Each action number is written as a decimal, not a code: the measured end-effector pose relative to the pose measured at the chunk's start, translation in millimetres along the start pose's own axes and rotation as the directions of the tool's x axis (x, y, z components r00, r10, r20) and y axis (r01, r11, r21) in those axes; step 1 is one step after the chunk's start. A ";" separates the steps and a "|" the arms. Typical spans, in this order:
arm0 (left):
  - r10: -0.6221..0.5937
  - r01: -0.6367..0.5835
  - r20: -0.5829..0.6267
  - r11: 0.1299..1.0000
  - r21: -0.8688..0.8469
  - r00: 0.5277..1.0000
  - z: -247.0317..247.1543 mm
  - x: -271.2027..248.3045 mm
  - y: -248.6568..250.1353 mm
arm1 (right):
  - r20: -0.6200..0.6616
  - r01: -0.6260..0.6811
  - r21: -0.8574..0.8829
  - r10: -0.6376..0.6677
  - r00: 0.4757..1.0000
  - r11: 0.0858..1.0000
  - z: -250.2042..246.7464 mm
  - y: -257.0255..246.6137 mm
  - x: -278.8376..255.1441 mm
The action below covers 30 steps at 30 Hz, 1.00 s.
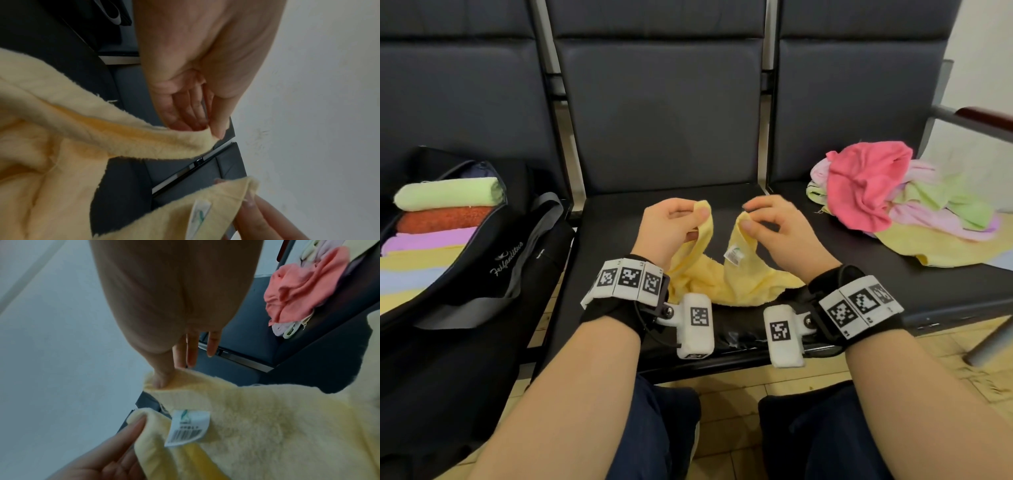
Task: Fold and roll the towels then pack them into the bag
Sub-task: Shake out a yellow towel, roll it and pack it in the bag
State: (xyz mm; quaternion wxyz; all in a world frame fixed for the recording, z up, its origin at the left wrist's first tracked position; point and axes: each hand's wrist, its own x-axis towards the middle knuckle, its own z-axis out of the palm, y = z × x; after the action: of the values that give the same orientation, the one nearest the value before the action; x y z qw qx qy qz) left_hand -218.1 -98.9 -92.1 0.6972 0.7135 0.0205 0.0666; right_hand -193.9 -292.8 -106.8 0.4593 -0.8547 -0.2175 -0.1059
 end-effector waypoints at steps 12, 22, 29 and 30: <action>-0.032 0.037 0.214 0.999 -0.019 0.976 11.0 -8.0 -0.1 | -0.019 0.009 0.169 -0.006 1.000 0.986 6.9 -10.5 -2.2; -0.068 0.077 0.268 0.997 -0.023 0.961 19.3 -10.8 -1.7 | -0.076 0.003 0.084 0.003 0.997 0.996 4.6 -8.3 -3.7; 0.002 -0.007 0.238 1.000 0.018 0.971 18.0 -11.0 -4.5 | -0.067 0.010 0.151 0.000 0.998 0.988 6.3 -9.6 -4.3; 0.004 -0.009 0.237 1.000 0.017 0.972 16.9 -10.8 -4.3 | -0.060 0.005 0.166 0.005 0.998 0.986 6.0 -9.0 -4.4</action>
State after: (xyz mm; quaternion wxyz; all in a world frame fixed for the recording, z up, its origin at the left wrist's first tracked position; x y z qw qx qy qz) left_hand -226.3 -116.9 -97.5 0.6879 0.7227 -0.0644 -0.0168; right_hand -202.0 -284.7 -105.2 0.5355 -0.8098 -0.2115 -0.1131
